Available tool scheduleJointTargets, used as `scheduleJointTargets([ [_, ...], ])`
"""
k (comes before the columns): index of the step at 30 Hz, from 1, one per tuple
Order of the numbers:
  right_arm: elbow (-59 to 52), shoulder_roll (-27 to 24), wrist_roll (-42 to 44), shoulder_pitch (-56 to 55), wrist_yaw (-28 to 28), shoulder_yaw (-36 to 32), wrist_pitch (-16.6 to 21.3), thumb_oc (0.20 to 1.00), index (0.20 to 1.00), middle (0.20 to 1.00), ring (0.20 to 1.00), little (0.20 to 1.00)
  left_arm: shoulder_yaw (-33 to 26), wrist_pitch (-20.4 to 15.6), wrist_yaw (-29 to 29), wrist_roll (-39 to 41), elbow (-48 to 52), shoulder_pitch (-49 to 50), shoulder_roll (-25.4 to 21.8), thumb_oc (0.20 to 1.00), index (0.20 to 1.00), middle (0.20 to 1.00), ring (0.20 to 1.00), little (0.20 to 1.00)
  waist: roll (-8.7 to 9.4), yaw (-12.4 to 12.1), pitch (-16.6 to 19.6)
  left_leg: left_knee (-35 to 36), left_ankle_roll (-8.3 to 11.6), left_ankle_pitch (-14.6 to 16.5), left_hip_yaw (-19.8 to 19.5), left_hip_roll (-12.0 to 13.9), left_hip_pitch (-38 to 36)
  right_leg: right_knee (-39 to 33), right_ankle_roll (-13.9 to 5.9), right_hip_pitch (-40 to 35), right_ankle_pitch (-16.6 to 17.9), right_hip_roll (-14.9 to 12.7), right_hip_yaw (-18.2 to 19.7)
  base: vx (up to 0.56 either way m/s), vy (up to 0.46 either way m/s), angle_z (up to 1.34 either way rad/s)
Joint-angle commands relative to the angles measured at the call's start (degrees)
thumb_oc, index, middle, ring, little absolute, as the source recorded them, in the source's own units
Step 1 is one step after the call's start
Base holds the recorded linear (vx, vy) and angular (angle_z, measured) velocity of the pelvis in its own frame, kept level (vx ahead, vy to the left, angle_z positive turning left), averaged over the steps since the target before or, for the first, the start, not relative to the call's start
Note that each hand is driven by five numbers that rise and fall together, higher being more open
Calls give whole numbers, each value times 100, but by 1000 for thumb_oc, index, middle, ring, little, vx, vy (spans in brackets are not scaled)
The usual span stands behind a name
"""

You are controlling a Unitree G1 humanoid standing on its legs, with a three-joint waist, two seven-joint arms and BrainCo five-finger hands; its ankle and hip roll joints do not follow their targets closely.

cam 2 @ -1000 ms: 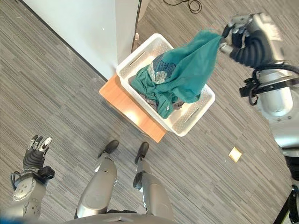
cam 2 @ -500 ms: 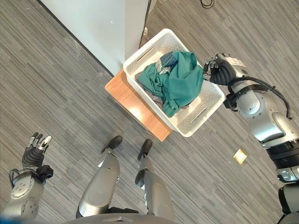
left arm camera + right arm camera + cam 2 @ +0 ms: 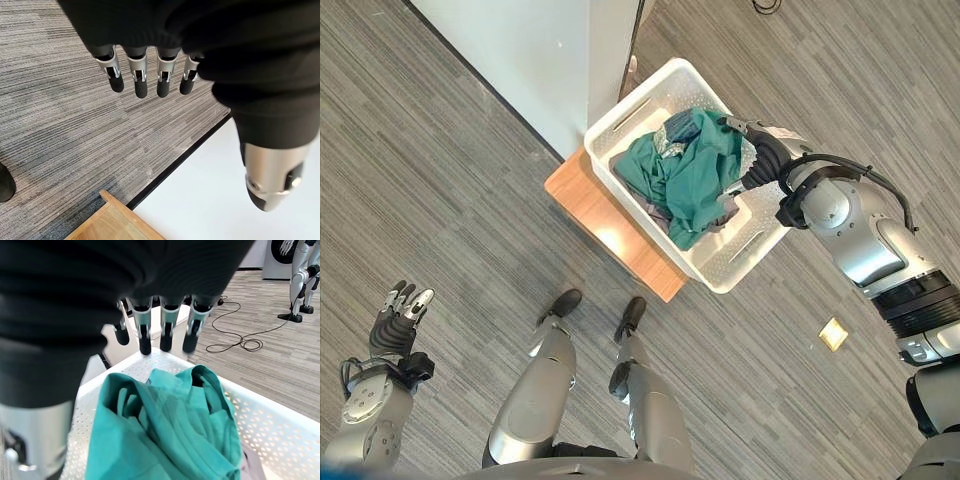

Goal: Pick up bed clothes into laundry basket.

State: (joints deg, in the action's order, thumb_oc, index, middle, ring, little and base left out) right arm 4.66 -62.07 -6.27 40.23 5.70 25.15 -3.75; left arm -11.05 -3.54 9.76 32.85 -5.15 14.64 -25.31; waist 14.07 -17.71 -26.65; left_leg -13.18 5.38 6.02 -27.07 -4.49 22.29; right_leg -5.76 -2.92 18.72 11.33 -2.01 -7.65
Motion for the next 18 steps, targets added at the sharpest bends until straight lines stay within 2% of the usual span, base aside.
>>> scheduleJointTargets([
  [1,8,-556,-28,412,-19,-123,-42,1000,1000,1000,1000,1000,-210,-104,-16,-98,467,217,-360,1000,1000,1000,1000,1000,-225,-18,249,1518,-417,-947,412,99,-613,103,-455,-715,-682,-314,5,0,0,0],
  [11,-212,-564,-78,172,-37,-429,-62,1000,1000,1000,1000,1000,-273,-84,-19,-121,483,189,-376,1000,1000,1000,1000,1000,-240,39,360,1547,-418,-924,459,117,-707,113,-452,-741,-693,-311,19,-5,0,-4],
  [18,-1007,-315,27,-425,-390,-1482,175,1000,1000,1000,1000,1000,-489,-44,49,-159,484,254,-169,1000,1000,1000,1000,1000,-214,105,676,1390,-453,-725,542,102,-882,249,-467,-931,-795,-339,27,31,-9,-4],
])
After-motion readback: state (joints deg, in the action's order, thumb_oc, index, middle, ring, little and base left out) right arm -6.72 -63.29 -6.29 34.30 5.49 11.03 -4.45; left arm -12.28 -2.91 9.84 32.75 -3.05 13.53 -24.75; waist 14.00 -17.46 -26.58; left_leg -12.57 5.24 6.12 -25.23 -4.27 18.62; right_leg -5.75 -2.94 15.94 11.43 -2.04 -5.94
